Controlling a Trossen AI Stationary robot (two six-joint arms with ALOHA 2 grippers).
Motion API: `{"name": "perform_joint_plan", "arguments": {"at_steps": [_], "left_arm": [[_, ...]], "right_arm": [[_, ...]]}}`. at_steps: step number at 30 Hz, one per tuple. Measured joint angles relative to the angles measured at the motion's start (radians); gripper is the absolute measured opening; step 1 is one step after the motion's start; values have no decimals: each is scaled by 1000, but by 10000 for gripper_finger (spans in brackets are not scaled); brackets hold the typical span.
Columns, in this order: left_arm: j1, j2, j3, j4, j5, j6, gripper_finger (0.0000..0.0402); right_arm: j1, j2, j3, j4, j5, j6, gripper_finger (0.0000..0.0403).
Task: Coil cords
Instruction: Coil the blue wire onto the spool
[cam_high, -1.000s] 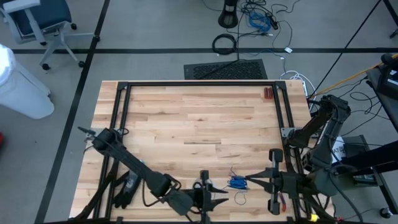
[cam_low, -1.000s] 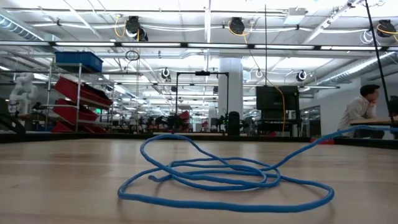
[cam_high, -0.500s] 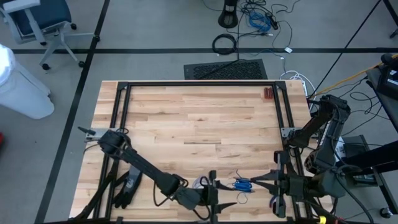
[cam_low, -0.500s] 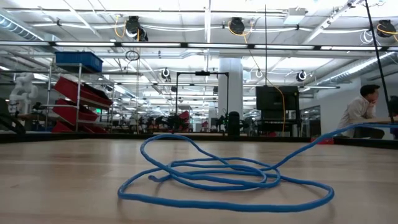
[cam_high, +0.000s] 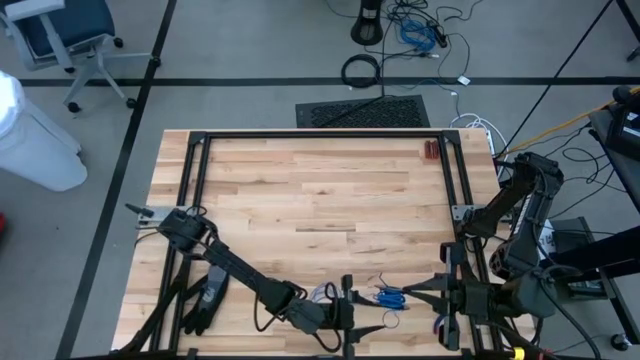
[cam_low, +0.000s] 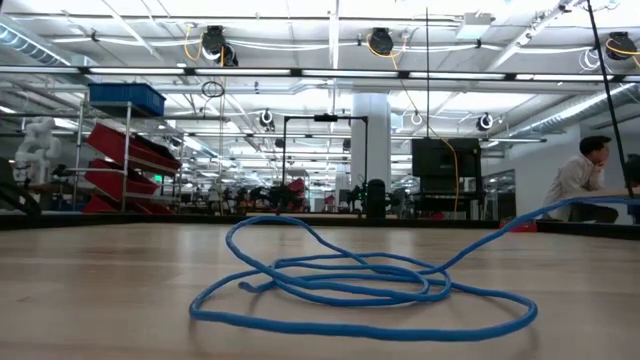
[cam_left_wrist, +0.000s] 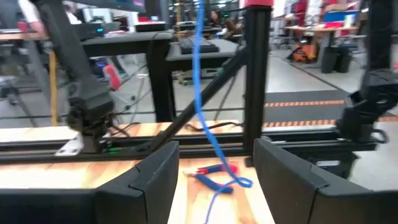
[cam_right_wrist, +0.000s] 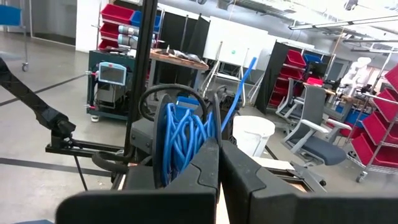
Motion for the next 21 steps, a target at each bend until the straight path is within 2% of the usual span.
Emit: {"name": "perform_joint_plan", "arguments": {"at_steps": [10,21], "left_arm": [[9,0,0,19,130,-57,211],[21,0,0,17,133,-108,172]], "right_arm": [[0,0,0,0,-1,0,0],[0,0,0,0,-5,0,0]]}}
